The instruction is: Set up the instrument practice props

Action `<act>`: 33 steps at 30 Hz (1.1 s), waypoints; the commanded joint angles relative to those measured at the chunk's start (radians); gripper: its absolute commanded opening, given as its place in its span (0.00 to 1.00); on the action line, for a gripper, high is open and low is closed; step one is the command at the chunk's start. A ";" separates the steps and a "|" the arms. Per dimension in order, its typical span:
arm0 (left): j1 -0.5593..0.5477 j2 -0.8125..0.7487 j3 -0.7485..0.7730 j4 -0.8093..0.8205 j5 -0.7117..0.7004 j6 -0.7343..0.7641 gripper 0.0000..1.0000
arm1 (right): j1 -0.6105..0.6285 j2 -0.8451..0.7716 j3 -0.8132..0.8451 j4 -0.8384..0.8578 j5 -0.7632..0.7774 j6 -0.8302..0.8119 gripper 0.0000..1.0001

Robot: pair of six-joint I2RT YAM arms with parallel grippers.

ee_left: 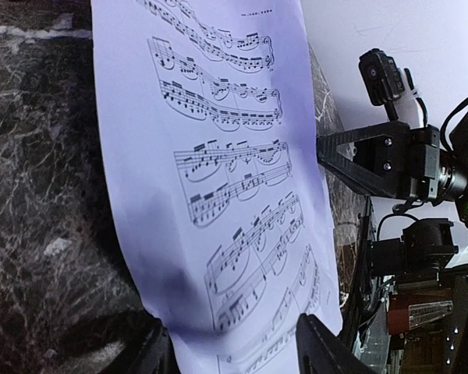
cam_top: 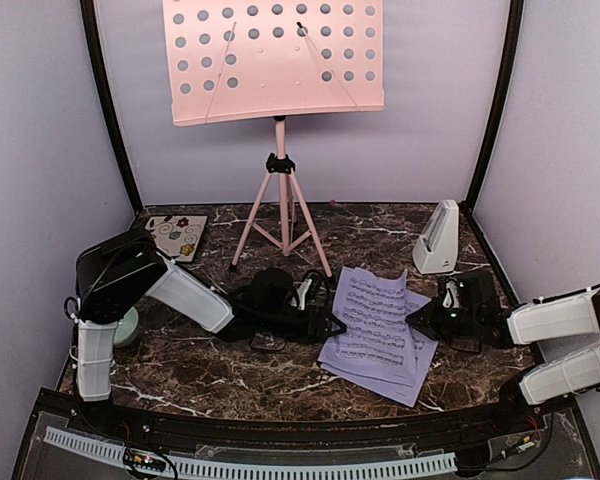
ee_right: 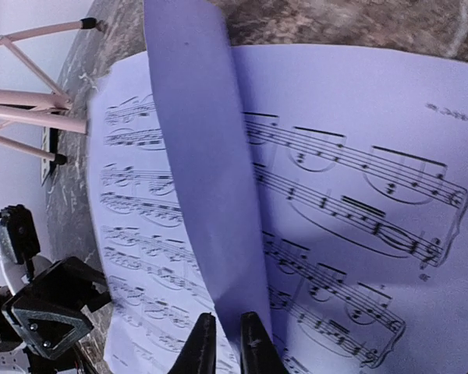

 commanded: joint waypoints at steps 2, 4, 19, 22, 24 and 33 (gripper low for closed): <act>-0.006 0.029 0.008 -0.059 -0.001 0.009 0.57 | -0.002 -0.068 -0.001 0.064 -0.053 0.002 0.13; -0.006 0.030 0.008 -0.062 -0.004 0.011 0.58 | -0.002 -0.094 -0.013 0.079 -0.054 0.016 0.16; -0.006 0.030 0.012 -0.060 -0.003 0.017 0.57 | -0.005 0.079 0.048 -0.044 -0.026 -0.078 0.35; -0.006 0.030 0.015 -0.056 -0.003 0.019 0.57 | -0.005 0.071 0.065 -0.095 0.010 -0.096 0.40; -0.006 0.030 0.018 -0.062 0.000 0.023 0.56 | -0.005 0.051 0.074 -0.143 0.066 -0.111 0.51; -0.006 0.029 0.020 -0.060 -0.001 0.028 0.56 | -0.005 0.015 0.109 -0.264 0.176 -0.190 0.57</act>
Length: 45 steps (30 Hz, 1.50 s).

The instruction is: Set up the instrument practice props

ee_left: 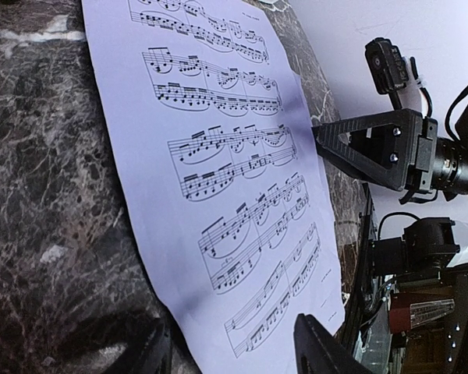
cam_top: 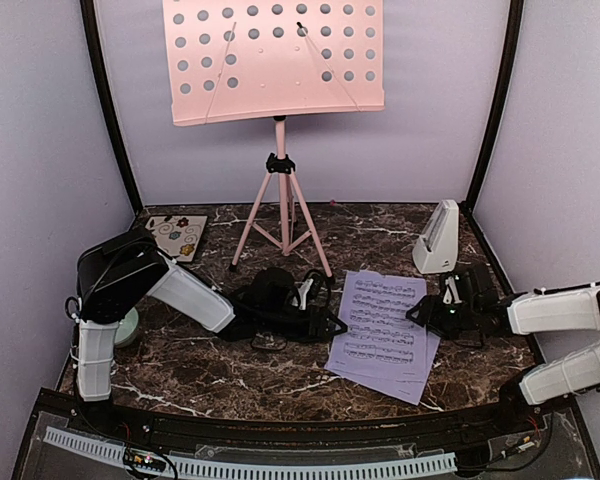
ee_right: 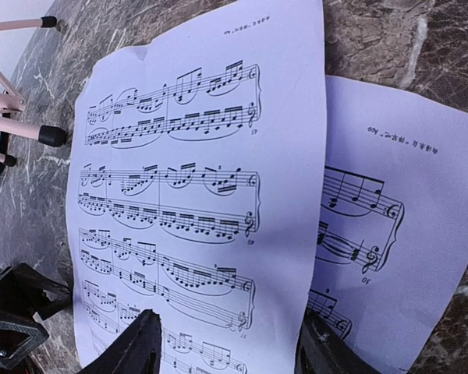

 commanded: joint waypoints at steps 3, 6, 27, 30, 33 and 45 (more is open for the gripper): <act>-0.006 0.024 0.008 -0.054 -0.009 0.021 0.56 | -0.001 0.075 0.020 0.011 -0.035 -0.042 0.45; -0.006 0.029 0.013 -0.054 -0.006 0.021 0.56 | -0.001 0.107 0.011 0.083 -0.108 -0.016 0.35; -0.006 0.041 0.036 -0.080 -0.001 0.044 0.53 | -0.006 0.053 -0.028 0.203 -0.160 0.021 0.07; -0.006 0.041 0.032 -0.081 -0.003 0.045 0.53 | -0.014 0.022 -0.041 0.199 -0.142 0.023 0.27; -0.005 0.042 0.034 -0.082 -0.006 0.047 0.51 | -0.020 0.049 -0.041 0.223 -0.166 0.028 0.29; -0.001 0.051 0.046 -0.081 0.010 0.049 0.44 | -0.025 0.145 0.043 0.062 -0.059 -0.078 0.37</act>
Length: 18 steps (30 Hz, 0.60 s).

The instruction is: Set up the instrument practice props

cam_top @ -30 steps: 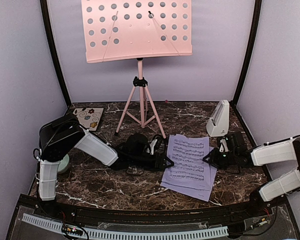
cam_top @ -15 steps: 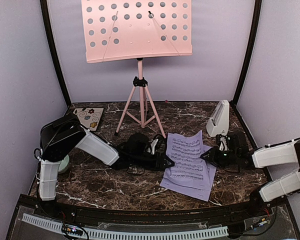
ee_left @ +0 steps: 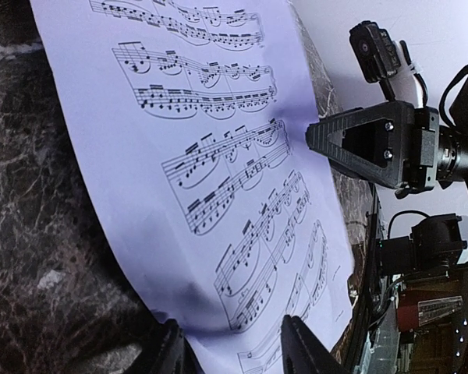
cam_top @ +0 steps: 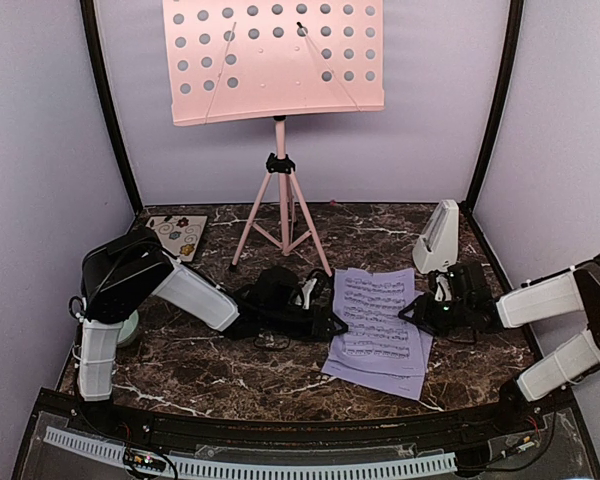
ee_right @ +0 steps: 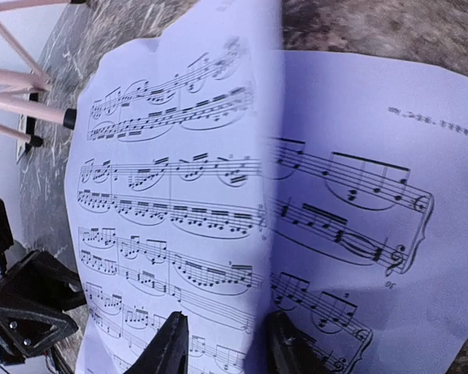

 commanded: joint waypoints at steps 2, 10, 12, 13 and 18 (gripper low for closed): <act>-0.002 0.024 0.006 -0.054 0.009 0.013 0.44 | -0.002 -0.027 0.032 -0.135 0.127 -0.092 0.41; -0.002 0.024 0.010 -0.056 0.009 0.018 0.44 | -0.003 0.002 0.047 -0.141 0.126 -0.121 0.36; -0.002 0.024 0.011 -0.056 0.009 0.019 0.44 | -0.003 0.018 0.054 -0.129 0.094 -0.120 0.18; -0.002 0.024 0.012 -0.057 0.009 0.021 0.43 | -0.003 0.013 0.057 -0.131 0.082 -0.118 0.13; 0.006 0.009 0.002 -0.059 0.002 0.030 0.46 | -0.003 -0.148 0.049 -0.165 0.077 -0.126 0.00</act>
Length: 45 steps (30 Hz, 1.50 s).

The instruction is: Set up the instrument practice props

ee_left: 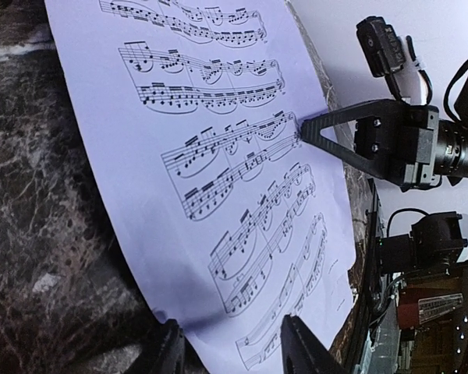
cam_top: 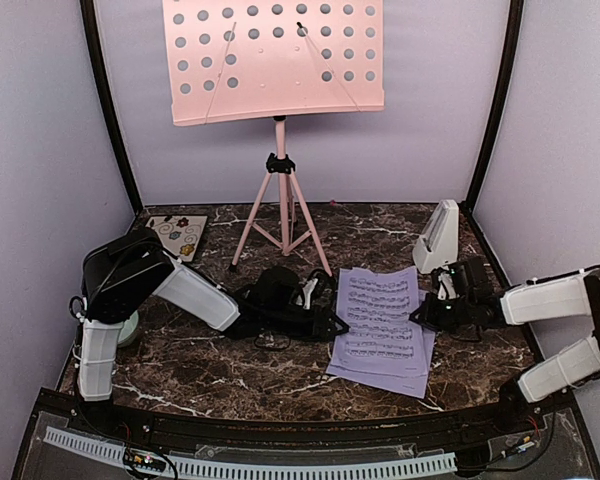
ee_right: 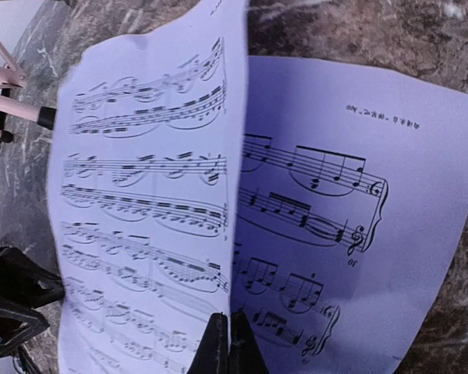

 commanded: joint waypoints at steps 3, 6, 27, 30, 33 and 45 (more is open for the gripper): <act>0.023 -0.043 -0.057 -0.010 -0.020 0.033 0.54 | -0.002 -0.267 0.009 -0.052 -0.016 -0.063 0.00; 0.041 -0.113 -0.127 0.058 -0.040 0.067 0.63 | -0.001 -0.397 0.023 -0.082 -0.018 -0.129 0.00; 0.236 -0.360 0.017 -0.181 -0.299 0.540 0.62 | 0.008 -0.730 0.218 -0.335 -0.087 -0.366 0.00; 0.289 -0.360 0.011 -0.192 -0.340 0.517 0.54 | 0.008 -0.745 0.222 -0.347 -0.080 -0.361 0.00; 0.303 -0.349 0.018 -0.187 -0.406 0.538 0.51 | 0.008 -0.760 0.210 -0.329 -0.079 -0.341 0.00; 0.296 -0.216 0.148 -0.144 -0.527 0.530 0.38 | 0.009 -0.761 0.197 -0.310 -0.054 -0.319 0.00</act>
